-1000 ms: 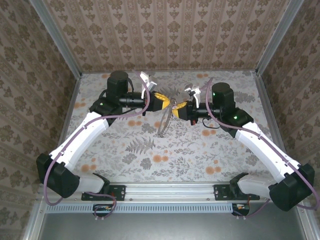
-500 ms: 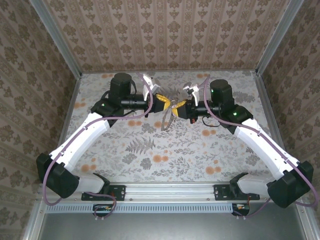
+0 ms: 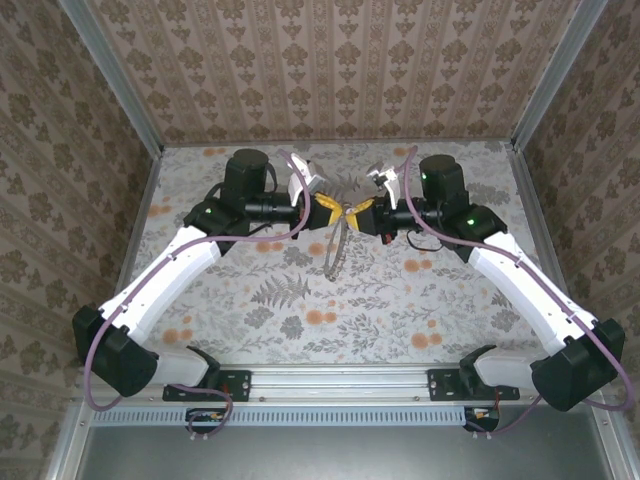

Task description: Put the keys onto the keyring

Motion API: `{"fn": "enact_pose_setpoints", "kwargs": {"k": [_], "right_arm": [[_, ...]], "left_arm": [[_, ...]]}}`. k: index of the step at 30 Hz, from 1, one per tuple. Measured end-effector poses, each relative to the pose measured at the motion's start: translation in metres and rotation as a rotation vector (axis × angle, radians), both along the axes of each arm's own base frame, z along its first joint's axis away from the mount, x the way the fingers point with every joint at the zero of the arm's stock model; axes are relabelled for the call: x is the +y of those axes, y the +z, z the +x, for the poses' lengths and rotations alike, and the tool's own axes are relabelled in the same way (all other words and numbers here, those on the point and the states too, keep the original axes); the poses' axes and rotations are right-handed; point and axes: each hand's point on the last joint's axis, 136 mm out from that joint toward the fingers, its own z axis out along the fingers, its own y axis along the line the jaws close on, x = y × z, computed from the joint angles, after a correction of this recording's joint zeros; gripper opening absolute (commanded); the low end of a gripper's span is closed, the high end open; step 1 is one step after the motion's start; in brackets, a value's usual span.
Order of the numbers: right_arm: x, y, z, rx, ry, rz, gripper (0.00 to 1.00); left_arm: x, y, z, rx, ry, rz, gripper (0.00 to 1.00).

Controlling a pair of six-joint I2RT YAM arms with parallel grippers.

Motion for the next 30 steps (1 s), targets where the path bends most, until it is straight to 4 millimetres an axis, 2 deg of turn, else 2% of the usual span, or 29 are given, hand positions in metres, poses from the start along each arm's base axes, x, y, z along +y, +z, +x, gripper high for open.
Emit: {"fn": "enact_pose_setpoints", "kwargs": {"k": [6, 16, 30], "right_arm": [[-0.001, 0.006, 0.006, -0.001, -0.005, 0.005, 0.0], [0.002, -0.001, 0.011, 0.036, 0.01, 0.008, 0.0], [0.001, -0.001, 0.012, 0.038, 0.011, 0.01, 0.0]], "left_arm": [[-0.001, 0.001, 0.0, -0.009, 0.001, 0.003, 0.0], [-0.001, -0.006, 0.005, -0.003, 0.03, 0.029, 0.0], [-0.005, -0.007, 0.01, -0.019, 0.05, 0.034, 0.0]]}}
